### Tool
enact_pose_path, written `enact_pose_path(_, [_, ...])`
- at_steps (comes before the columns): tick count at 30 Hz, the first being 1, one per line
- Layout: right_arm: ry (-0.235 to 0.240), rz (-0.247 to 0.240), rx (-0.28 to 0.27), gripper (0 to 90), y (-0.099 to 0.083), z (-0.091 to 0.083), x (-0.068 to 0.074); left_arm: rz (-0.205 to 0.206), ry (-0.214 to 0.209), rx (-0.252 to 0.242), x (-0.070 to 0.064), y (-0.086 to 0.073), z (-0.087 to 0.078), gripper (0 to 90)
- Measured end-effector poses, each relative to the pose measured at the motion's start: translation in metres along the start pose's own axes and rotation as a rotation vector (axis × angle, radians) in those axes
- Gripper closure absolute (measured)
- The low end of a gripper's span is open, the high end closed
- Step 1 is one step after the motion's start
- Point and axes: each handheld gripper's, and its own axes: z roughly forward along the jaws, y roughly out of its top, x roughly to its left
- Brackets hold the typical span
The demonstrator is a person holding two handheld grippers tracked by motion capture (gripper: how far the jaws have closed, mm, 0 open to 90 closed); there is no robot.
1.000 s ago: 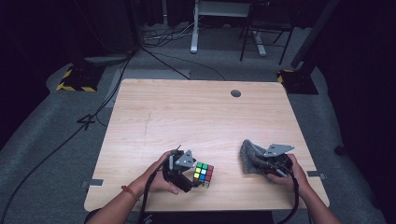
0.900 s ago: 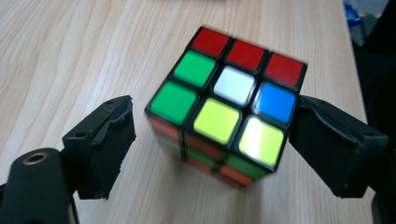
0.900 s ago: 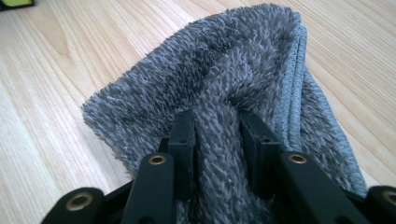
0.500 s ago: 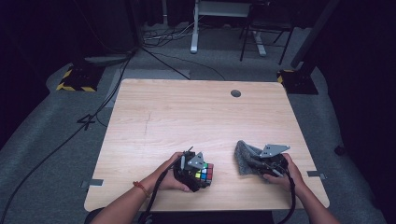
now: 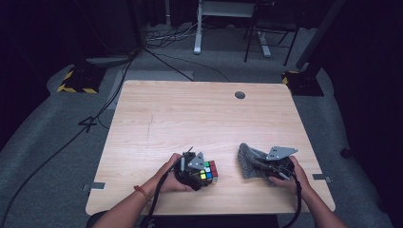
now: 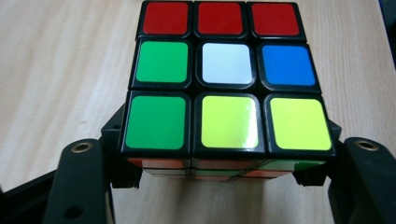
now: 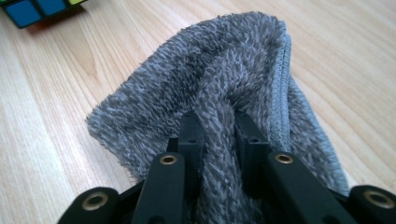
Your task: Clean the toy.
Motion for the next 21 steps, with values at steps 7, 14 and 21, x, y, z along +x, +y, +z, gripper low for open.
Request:
enact_pose_path(7, [0.056,0.013,-0.107,76.4,0.019,-0.012,0.005,0.007,0.033,-0.008,-0.001,0.006,-0.009,33.3])
enact_pose_path(14, [0.131,-0.069,-0.115,76.3,0.052,-0.004,0.032,0.029,0.055,0.014,-0.006,0.015,-0.009,33.3])
enact_pose_path(21, [0.173,-0.117,-0.126,76.3,0.077,0.001,0.050,0.040,0.088,0.061,-0.010,0.025,-0.002,33.4])
